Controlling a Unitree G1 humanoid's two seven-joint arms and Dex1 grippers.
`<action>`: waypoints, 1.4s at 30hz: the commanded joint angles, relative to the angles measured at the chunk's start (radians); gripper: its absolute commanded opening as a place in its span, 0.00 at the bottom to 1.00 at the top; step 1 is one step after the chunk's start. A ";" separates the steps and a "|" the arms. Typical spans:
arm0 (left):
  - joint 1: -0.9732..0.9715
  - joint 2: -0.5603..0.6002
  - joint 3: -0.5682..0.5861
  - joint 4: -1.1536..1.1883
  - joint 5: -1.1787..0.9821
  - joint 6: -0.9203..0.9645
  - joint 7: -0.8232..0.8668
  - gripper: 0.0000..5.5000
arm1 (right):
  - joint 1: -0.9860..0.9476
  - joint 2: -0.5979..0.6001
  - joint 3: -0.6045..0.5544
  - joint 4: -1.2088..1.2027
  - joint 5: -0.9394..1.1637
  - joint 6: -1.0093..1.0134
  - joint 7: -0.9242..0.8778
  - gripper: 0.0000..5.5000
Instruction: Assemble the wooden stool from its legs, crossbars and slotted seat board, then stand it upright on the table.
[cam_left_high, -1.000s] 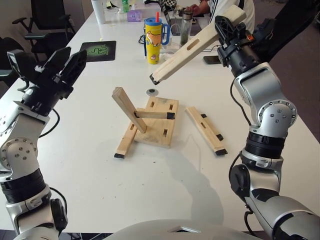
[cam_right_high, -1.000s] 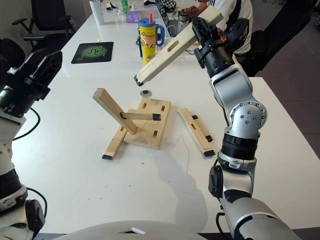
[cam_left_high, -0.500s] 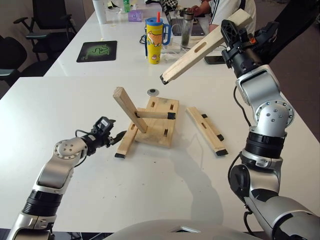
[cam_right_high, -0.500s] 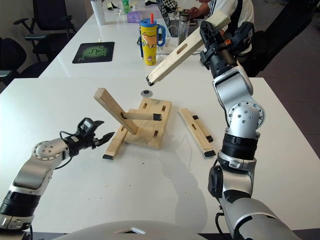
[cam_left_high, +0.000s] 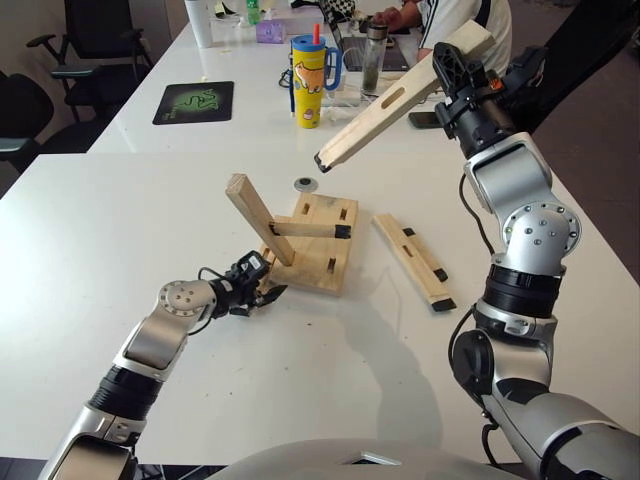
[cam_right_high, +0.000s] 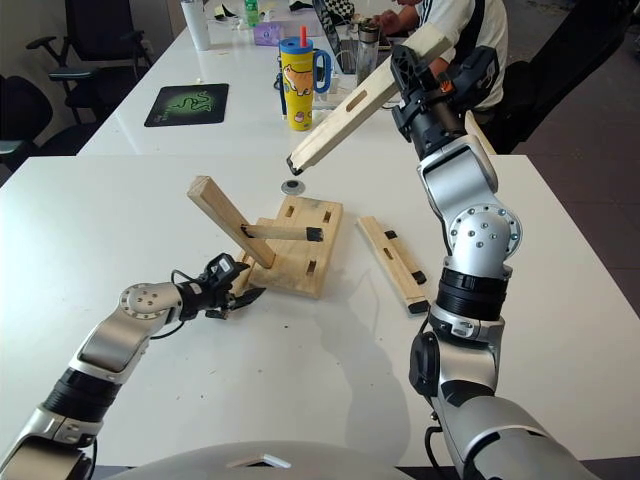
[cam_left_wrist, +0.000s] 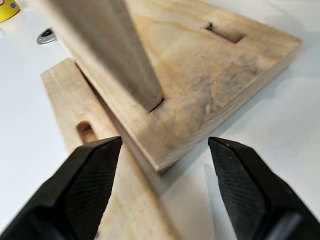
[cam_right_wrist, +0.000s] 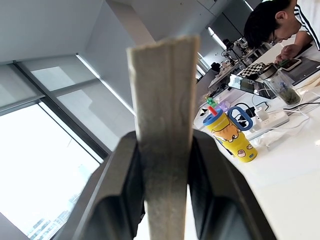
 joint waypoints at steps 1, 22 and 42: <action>-0.031 -0.033 -0.025 0.038 0.028 0.020 0.005 0.58 | -0.001 0.016 -0.005 -0.027 -0.013 0.011 -0.020 0.19; -0.189 -0.246 -0.089 0.290 0.073 -0.050 0.015 0.58 | 0.057 -0.023 -0.027 -0.024 -0.149 0.012 0.002 0.19; -0.151 -0.343 0.141 0.074 -0.214 -0.023 -0.010 0.58 | 0.312 0.072 0.032 -0.131 -0.333 0.012 0.000 0.19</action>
